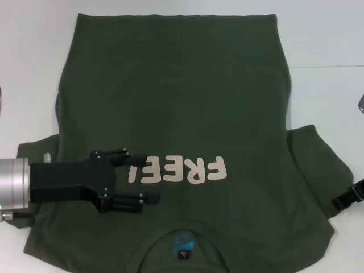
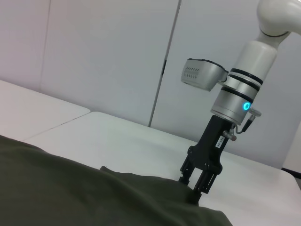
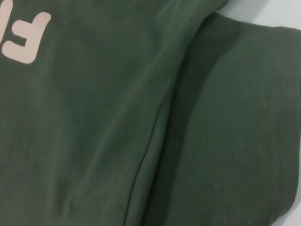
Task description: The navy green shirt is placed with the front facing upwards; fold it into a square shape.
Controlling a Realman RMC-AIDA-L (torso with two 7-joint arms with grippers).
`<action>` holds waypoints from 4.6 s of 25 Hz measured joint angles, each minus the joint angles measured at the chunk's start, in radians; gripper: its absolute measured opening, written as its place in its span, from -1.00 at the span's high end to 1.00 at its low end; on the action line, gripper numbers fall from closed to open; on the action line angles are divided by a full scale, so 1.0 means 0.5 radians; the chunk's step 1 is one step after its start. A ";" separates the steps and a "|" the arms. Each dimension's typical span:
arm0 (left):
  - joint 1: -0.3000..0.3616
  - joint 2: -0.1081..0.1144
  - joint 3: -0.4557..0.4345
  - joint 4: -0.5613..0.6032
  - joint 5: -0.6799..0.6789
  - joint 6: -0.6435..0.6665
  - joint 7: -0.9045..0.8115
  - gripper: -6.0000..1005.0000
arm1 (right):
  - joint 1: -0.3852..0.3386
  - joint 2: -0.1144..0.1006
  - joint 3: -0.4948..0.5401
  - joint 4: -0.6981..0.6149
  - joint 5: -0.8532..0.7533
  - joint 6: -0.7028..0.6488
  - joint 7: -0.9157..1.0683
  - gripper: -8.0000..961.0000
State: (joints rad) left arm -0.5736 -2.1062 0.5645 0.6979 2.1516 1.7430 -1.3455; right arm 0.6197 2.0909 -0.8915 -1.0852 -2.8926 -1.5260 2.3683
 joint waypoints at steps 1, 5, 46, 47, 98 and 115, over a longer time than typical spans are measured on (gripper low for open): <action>0.000 0.000 0.000 0.000 0.000 -0.005 0.000 -0.84 | 0.000 0.000 0.002 0.004 0.000 0.002 0.001 -0.63; 0.000 0.000 0.000 0.000 0.001 -0.019 0.000 -0.84 | 0.001 0.000 0.005 0.005 0.000 0.007 0.005 -0.45; 0.007 -0.007 0.006 0.000 -0.001 -0.054 0.022 -0.82 | -0.025 -0.067 0.296 -0.046 -0.078 0.390 0.138 0.97; 0.007 -0.008 0.008 -0.001 -0.001 -0.057 0.019 -0.82 | -0.025 -0.068 0.300 -0.046 -0.077 0.409 0.137 0.97; 0.012 -0.017 0.010 -0.004 -0.013 -0.080 -0.015 -0.80 | -0.095 -0.007 -0.165 -0.177 0.018 0.448 0.362 0.97; 0.011 -0.034 0.020 -0.026 -0.010 -0.101 -0.012 -0.79 | -0.127 -0.020 -0.172 0.000 -0.074 0.838 0.378 0.97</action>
State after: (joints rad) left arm -0.5683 -2.1230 0.5747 0.6850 2.1465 1.6924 -1.3517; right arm 0.5563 2.0806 -0.9776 -1.0851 -2.9297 -1.1071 2.5571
